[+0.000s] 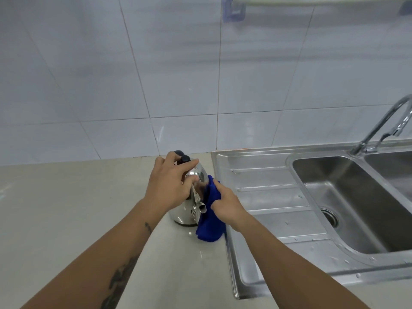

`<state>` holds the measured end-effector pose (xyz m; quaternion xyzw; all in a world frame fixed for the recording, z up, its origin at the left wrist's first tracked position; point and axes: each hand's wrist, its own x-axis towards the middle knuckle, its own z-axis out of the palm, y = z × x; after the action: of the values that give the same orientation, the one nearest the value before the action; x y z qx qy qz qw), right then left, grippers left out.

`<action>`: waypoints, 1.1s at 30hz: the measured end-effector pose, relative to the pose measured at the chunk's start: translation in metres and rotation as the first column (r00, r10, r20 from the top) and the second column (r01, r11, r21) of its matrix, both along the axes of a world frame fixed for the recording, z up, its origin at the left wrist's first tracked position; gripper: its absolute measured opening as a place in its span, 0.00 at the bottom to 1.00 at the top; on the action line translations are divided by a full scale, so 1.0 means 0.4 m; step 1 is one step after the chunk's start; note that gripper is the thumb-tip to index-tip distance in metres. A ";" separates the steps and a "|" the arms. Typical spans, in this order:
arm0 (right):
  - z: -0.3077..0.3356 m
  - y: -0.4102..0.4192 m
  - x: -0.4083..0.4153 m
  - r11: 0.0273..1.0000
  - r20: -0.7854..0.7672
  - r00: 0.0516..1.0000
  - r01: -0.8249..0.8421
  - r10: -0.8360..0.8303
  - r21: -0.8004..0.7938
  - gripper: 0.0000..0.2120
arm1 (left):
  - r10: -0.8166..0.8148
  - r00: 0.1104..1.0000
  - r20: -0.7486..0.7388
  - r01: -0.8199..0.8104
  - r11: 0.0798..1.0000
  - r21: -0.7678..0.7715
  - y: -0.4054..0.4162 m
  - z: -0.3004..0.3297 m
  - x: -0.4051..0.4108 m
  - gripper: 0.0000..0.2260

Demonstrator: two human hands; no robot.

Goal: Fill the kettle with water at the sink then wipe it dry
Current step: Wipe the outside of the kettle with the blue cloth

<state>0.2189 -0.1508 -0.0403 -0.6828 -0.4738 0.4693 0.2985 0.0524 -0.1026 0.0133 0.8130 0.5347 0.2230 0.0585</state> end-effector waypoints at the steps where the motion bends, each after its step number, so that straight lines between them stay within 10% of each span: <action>1: 0.002 0.005 0.007 1.000 -0.036 0.999 0.005 -0.005 0.014 0.37 | 0.024 1.000 -0.006 -0.024 0.999 0.024 -0.006 -0.002 0.002 0.19; 12: -0.035 0.019 0.004 0.991 -0.088 0.995 -0.055 0.044 -0.125 0.24 | -0.190 0.978 0.088 0.203 0.960 -0.190 0.013 -0.011 -0.074 0.28; 22: 0.056 0.110 0.019 0.989 0.016 0.995 -0.104 0.103 0.105 0.33 | -0.138 0.986 0.093 0.148 0.982 -0.114 0.000 -0.001 -0.080 0.25; 33: 0.001 0.049 0.074 0.984 -0.060 0.985 -0.168 0.164 -0.057 0.25 | -0.006 0.997 0.079 0.004 1.000 0.018 -0.037 -0.051 -0.023 0.23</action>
<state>0.2483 -0.1312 -0.0399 -0.6366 -0.5057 0.5258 0.2500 0.0430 -0.1174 -0.0072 0.8053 0.5280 0.2595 0.0728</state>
